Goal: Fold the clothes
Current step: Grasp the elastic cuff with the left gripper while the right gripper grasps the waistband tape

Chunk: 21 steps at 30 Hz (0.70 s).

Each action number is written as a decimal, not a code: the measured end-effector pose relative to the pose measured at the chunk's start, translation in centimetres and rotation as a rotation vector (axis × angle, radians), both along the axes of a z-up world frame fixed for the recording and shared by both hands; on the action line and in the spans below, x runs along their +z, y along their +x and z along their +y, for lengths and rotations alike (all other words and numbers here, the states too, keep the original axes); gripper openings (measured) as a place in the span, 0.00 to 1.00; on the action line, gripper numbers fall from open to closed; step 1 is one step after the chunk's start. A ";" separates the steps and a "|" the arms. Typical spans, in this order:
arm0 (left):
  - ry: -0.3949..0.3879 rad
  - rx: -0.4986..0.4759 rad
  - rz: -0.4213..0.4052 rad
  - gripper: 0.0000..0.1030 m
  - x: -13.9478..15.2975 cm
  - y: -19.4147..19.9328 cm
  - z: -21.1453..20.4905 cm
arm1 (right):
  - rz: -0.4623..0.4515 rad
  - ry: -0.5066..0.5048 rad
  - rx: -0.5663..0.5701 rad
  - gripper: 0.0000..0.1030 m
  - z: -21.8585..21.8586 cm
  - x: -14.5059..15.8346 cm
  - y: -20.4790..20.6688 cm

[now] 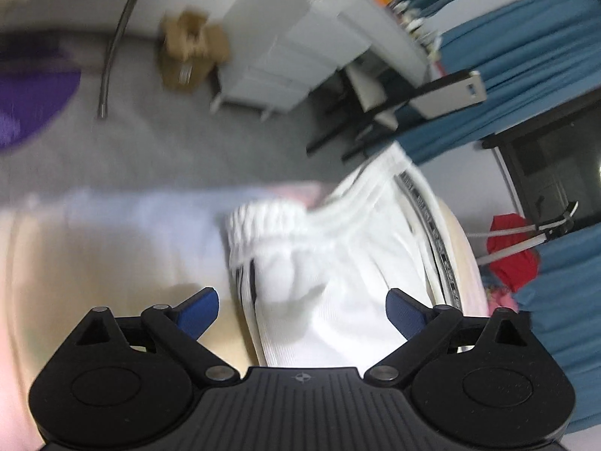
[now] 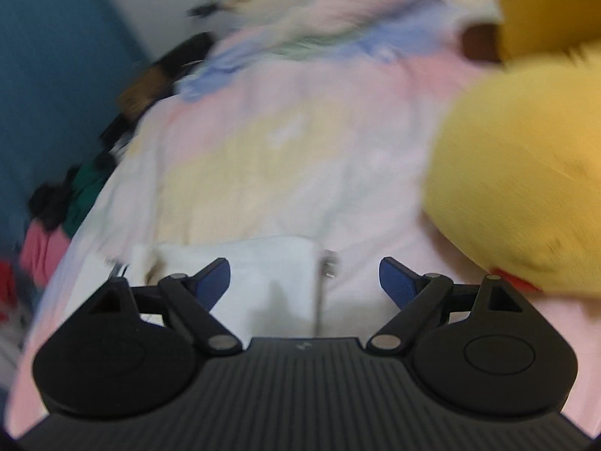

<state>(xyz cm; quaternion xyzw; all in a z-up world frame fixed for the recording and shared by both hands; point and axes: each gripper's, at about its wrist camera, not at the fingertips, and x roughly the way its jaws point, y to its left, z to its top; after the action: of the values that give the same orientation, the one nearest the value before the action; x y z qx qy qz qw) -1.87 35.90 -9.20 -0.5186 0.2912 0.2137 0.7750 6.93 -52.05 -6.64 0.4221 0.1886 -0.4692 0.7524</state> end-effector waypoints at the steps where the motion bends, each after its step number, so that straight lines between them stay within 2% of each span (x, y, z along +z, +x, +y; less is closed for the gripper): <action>1: -0.047 -0.013 -0.004 0.92 -0.7 0.0 -0.1 | -0.029 0.041 -0.030 0.85 -0.6 -0.7 -0.6; 3: -0.135 -0.027 0.001 0.85 -2.1 0.2 0.0 | -0.079 0.116 -0.087 0.85 -1.8 -2.2 -1.5; 6: -0.177 -0.053 -0.013 0.80 -3.5 0.4 0.3 | -0.117 0.200 -0.085 0.85 -3.3 -4.6 -1.7; 8: -0.218 -0.071 -0.058 0.78 -4.0 0.5 0.0 | -0.152 0.219 -0.028 0.84 -3.6 -5.7 -1.1; 10: -0.274 -0.080 -0.107 0.77 -4.8 0.6 -0.2 | -0.206 0.235 0.035 0.74 -3.6 -6.1 -0.3; 13: -0.351 -0.105 -0.176 0.70 -5.8 0.8 -0.6 | -0.349 0.323 0.140 0.69 -3.5 -7.0 1.3; 15: -0.345 -0.123 -0.172 0.65 -6.0 1.3 -0.8 | -0.343 0.351 0.235 0.69 -3.1 -7.3 3.2; 16: -0.330 -0.144 -0.153 0.65 -6.1 1.7 -1.0 | -0.292 0.320 0.274 0.69 -2.8 -7.1 4.1; 17: -0.316 -0.166 -0.134 0.64 -6.2 2.1 -1.2 | -0.241 0.289 0.313 0.65 -2.4 -6.9 4.9; 18: -0.333 -0.176 -0.113 0.57 -6.6 2.4 -1.4 | -0.192 0.259 0.344 0.59 -2.1 -6.7 5.7; 19: -0.352 -0.185 -0.093 0.52 -7.1 2.7 -1.7 | -0.157 0.242 0.338 0.41 -1.9 -6.5 5.9; 20: -0.344 -0.173 -0.082 0.44 -7.1 2.5 -1.7 | -0.140 0.239 0.320 0.20 -1.9 -6.4 6.0; 21: -0.336 -0.161 -0.072 0.36 -7.1 2.3 -1.8 | -0.129 0.237 0.301 0.11 -2.0 -6.4 5.9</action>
<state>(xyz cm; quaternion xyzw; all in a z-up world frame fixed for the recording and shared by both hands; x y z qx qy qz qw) 0.44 34.13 -16.28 -0.6229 0.3354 0.0805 0.7022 12.85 -54.01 -13.04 0.5040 0.2550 -0.2977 0.7697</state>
